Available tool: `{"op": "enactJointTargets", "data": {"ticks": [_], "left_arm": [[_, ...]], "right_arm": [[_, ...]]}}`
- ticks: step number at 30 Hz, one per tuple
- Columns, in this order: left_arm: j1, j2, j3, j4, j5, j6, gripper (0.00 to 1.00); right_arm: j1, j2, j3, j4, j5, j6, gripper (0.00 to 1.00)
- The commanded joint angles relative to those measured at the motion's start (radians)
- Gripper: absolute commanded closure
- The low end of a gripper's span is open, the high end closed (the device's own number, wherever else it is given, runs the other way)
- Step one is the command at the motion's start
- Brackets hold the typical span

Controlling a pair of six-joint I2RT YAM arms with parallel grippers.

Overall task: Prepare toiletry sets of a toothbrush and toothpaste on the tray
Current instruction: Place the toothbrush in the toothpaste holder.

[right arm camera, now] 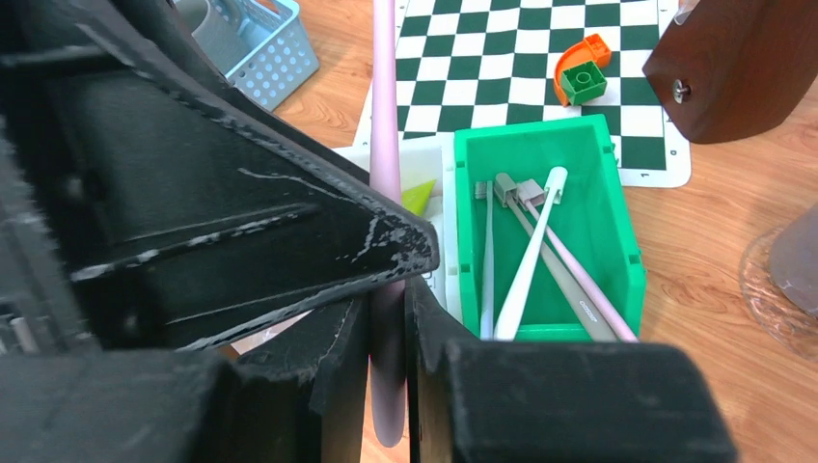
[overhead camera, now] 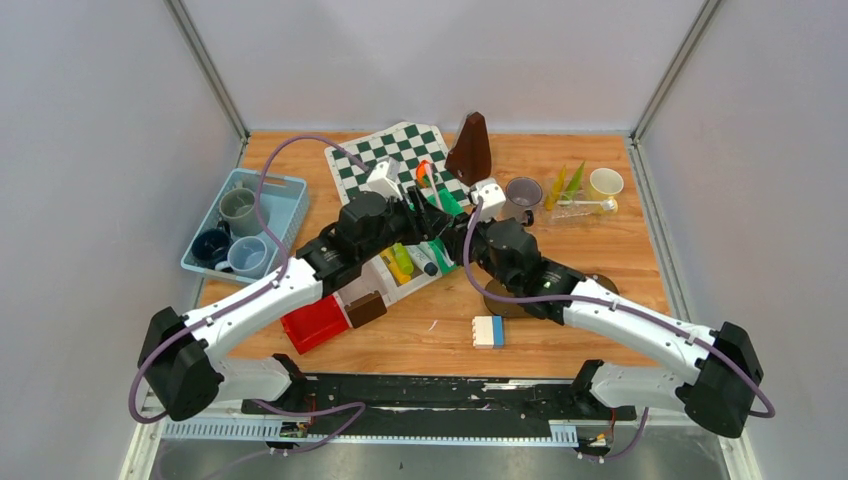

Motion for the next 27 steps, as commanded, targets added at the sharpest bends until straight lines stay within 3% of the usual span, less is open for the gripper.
{"op": "enactJointTargets", "data": {"ticks": [1, 4, 8, 11, 12, 16, 20, 27], "left_arm": [[-0.018, -0.002, -0.041, 0.098, -0.033, -0.059, 0.40], [-0.024, -0.005, -0.057, 0.119, -0.027, -0.061, 0.51], [-0.029, -0.031, -0.078, 0.139, -0.022, -0.041, 0.75], [-0.030, -0.065, -0.085, 0.131, -0.041, 0.037, 0.96], [-0.031, -0.072, -0.085, 0.125, -0.048, 0.059, 0.99], [-0.030, -0.104, -0.077, 0.081, -0.120, 0.281, 1.00], [-0.031, -0.103, -0.072, 0.076, -0.083, 0.466, 1.00], [-0.030, -0.118, -0.055, 0.056, 0.100, 0.733, 1.00]], "right_arm": [[0.039, -0.002, 0.009, 0.057, 0.094, -0.036, 1.00], [0.054, 0.008, 0.019, 0.054, 0.112, -0.043, 1.00], [0.063, 0.015, 0.040, 0.015, 0.121, -0.026, 1.00], [0.063, 0.005, 0.049, -0.015, 0.110, -0.011, 0.93], [0.063, 0.001, 0.060, -0.047, 0.106, -0.006, 0.90], [0.063, -0.020, 0.104, -0.160, 0.086, 0.011, 0.67], [0.061, -0.054, 0.177, -0.327, 0.082, 0.035, 0.49], [0.036, -0.106, 0.353, -0.591, 0.033, 0.013, 0.34]]}}
